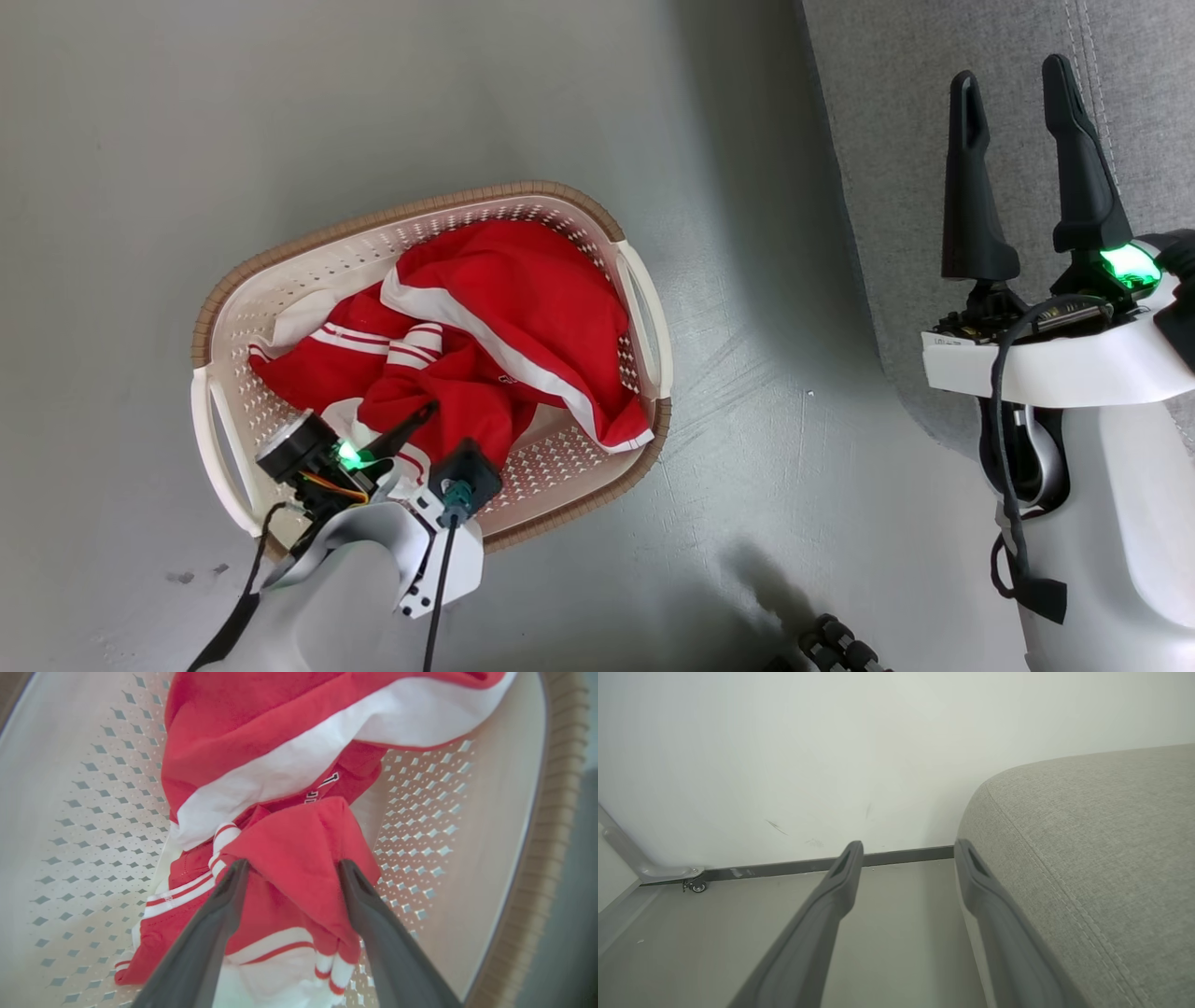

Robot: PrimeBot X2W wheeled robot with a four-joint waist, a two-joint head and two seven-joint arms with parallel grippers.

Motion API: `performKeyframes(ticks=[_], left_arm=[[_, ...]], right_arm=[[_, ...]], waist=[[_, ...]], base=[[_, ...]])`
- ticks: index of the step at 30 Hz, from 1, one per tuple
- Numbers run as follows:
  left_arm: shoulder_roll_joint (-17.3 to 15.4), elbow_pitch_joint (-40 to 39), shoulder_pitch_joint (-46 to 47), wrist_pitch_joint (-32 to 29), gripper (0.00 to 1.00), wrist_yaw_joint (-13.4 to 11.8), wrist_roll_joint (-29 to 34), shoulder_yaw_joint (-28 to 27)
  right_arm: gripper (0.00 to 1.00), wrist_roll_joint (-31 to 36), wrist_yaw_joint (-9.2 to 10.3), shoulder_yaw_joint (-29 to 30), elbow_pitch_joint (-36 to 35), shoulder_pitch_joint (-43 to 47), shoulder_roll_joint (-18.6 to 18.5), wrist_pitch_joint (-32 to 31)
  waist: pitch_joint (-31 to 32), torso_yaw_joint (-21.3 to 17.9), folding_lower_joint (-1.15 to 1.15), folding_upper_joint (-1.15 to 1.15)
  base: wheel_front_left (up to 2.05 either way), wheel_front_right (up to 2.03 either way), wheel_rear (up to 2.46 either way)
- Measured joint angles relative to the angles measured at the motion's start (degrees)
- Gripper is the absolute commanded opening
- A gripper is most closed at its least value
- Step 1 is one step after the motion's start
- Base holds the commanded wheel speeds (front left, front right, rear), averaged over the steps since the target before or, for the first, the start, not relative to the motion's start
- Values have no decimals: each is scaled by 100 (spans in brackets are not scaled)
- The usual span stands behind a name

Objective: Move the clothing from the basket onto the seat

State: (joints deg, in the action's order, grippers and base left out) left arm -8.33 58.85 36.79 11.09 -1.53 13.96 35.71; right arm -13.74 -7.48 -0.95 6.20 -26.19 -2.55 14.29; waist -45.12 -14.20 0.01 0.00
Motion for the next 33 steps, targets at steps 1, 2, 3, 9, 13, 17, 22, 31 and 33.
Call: performKeyframes(ticks=[1,2,3,9,13,17,22,31,33], left_arm=[[20,25,1,0,100,0,5,13],[47,51,2,0,89,0,9,18],[75,69,2,0,71,0,9,19],[131,131,107,34,0,0,9,41],[142,159,202,69,0,1,9,64],[171,167,211,115,0,1,5,65],[232,157,211,203,0,-8,-60,49],[263,-59,209,304,0,-133,-334,-155],[269,-147,207,304,0,-202,-412,-227]], right_arm=[[100,0,0,0,0,-4,0,0],[100,0,0,0,1,-7,0,0],[100,0,0,1,2,-11,0,0],[100,1,0,10,13,-79,-1,0],[100,1,0,9,22,-104,-1,0],[100,1,0,9,31,-107,-1,0],[100,7,0,12,77,-107,-1,0],[100,66,0,24,178,-102,-2,1],[100,85,0,20,201,-100,-2,1]], waist=[[-4,-4,0,0],[-4,-5,0,0],[-3,-6,0,0],[24,0,0,0],[57,12,0,0],[104,30,0,0],[189,62,0,0],[422,162,0,0],[487,193,0,0]], base=[[0,0,0],[0,0,0],[0,0,0],[0,0,0],[0,0,0],[0,0,0],[0,0,0],[0,0,0],[0,0,0]])
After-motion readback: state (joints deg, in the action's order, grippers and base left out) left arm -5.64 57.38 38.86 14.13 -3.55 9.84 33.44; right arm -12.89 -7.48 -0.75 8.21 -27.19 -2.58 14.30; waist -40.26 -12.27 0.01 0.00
